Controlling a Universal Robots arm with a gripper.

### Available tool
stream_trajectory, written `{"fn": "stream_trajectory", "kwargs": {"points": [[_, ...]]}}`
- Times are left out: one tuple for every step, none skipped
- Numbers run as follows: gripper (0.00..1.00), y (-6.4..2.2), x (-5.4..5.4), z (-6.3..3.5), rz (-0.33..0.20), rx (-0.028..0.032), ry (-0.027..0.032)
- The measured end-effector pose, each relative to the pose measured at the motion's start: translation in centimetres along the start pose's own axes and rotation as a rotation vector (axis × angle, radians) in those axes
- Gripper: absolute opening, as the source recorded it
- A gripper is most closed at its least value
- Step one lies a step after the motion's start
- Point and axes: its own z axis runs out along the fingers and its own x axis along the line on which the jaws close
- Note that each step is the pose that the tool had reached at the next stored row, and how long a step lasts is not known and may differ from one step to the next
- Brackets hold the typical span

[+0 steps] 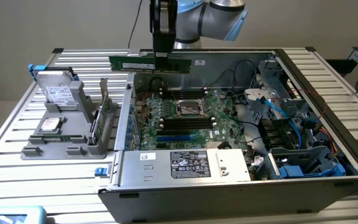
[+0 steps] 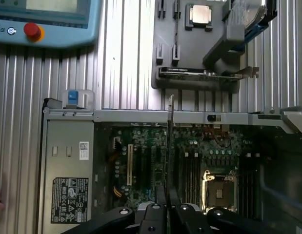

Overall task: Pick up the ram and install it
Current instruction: 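Pick up the ram and move it above insertion slot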

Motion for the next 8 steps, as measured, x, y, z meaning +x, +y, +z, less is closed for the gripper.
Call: {"fn": "stream_trajectory", "kwargs": {"points": [[0.14,-0.46,0.0,0.14,0.0,0.0,-0.0005],[0.14,-0.92,0.0,0.26,0.0,0.0001,-0.0013],[0.14,-1.37,0.0,0.37,0.0,0.0001,-0.0023],[0.14,-1.83,0.0,0.48,0.0,0.0001,-0.0034],[0.14,-2.29,0.0,0.58,0.0,0.0,-0.0044],[0.14,-2.74,0.0,0.7,0.0,0.0001,-0.0056],[0.14,-3.19,0.0,0.84,0.0,0.0001,-0.0068],[0.14,-3.62,0.1,0.97,0.0,0.0001,-0.0078]]}}
